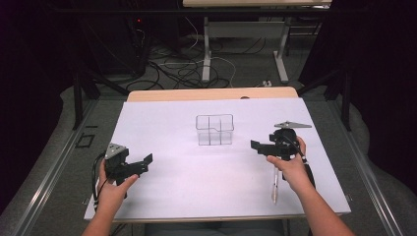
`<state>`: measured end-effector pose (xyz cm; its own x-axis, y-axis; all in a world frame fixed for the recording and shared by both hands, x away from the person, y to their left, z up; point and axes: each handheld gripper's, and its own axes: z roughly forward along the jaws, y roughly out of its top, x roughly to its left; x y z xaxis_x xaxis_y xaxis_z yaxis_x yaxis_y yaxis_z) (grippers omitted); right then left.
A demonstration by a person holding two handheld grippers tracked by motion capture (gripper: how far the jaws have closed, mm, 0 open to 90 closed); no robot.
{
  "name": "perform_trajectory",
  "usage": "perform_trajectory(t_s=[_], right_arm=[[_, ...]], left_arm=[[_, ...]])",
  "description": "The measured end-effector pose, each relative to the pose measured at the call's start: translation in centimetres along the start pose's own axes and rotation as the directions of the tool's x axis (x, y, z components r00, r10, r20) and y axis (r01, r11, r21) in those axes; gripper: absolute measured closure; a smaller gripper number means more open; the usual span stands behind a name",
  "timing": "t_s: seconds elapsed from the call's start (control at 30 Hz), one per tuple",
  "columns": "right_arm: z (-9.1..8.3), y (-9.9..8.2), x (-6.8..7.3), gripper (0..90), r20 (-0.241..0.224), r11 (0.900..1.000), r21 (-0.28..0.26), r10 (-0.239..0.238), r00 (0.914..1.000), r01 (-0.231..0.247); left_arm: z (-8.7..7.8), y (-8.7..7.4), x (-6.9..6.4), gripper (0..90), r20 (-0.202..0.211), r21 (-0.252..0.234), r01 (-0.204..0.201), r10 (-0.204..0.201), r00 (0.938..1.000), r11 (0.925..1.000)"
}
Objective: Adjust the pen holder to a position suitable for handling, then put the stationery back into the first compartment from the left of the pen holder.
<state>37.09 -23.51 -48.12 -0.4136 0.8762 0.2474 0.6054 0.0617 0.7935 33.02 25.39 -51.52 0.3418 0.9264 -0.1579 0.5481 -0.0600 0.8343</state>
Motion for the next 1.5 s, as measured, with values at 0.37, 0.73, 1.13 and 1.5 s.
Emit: perform_trajectory(t_s=[0.37, 0.73, 1.13, 1.5], right_arm=[[-1.4, -0.2, -0.5, 15.9, 0.02, 0.9956, 0.051, 0.077, 0.9968, -0.078], [-1.5, -0.8, -1.1, 22.7, 0.044, 0.9684, 0.204, 0.138, 0.9895, -0.144], [-1.9, -1.4, -2.7, 50.4, 0.106, 0.9211, 0.293, 0.236, 0.966, -0.257], [-1.5, -2.2, -3.7, 64.9, 0.171, 0.8843, 0.335, 0.282, 0.944, -0.325]], left_arm=[[0.2, 0.1, -0.1, 3.9, 0.008, 0.004, -0.002, 0.002, 1.0, 1.0], [0.2, 0.1, 0.0, 4.0, 0.007, 0.007, 0.001, -0.001, 1.0, 1.0], [0.2, 0.1, 0.1, 4.1, 0.002, 0.003, 0.001, -0.001, 1.0, 1.0], [0.2, 0.1, -0.1, 4.2, 0.004, 0.009, -0.009, 0.009, 1.0, 0.9999]])
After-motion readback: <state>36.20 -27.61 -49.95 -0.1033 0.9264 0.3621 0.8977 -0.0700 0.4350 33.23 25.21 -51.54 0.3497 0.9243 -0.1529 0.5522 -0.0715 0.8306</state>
